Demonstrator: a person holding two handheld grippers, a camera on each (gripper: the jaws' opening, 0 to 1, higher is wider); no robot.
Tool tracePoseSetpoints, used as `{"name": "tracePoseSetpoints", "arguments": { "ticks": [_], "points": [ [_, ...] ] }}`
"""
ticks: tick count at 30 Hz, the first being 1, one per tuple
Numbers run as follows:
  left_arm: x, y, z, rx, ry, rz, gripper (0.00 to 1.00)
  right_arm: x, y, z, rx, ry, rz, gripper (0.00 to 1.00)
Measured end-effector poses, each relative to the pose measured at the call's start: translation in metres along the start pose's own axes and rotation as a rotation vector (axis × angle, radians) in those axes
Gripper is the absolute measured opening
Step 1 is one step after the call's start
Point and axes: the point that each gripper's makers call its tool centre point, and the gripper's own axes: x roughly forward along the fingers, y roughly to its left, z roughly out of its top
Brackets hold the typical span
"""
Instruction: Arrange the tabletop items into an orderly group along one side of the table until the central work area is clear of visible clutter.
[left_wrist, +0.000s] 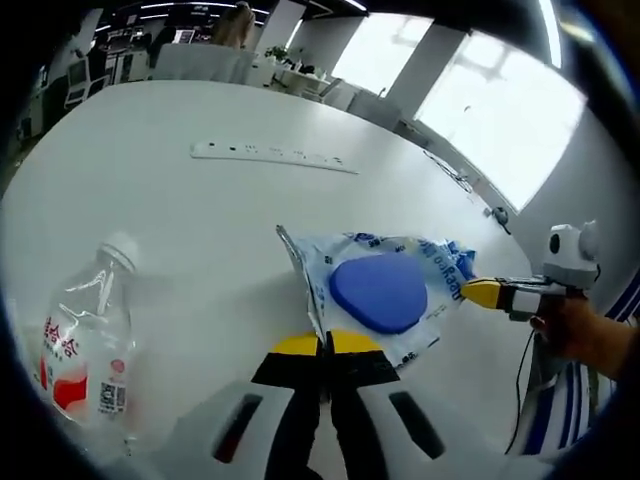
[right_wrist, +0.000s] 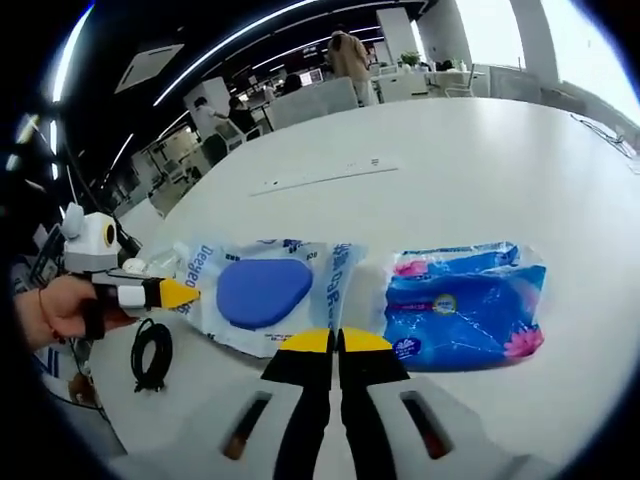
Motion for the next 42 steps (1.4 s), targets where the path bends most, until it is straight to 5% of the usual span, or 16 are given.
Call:
{"name": "tracePoseSetpoints", "arguments": {
  "ticks": [42],
  "points": [
    [0.0060,0.0031,0.0003,-0.034,-0.010,-0.009,0.00,0.0064,-0.0055,-0.0010,0.004,0.013,-0.023,0.05]
  ]
}}
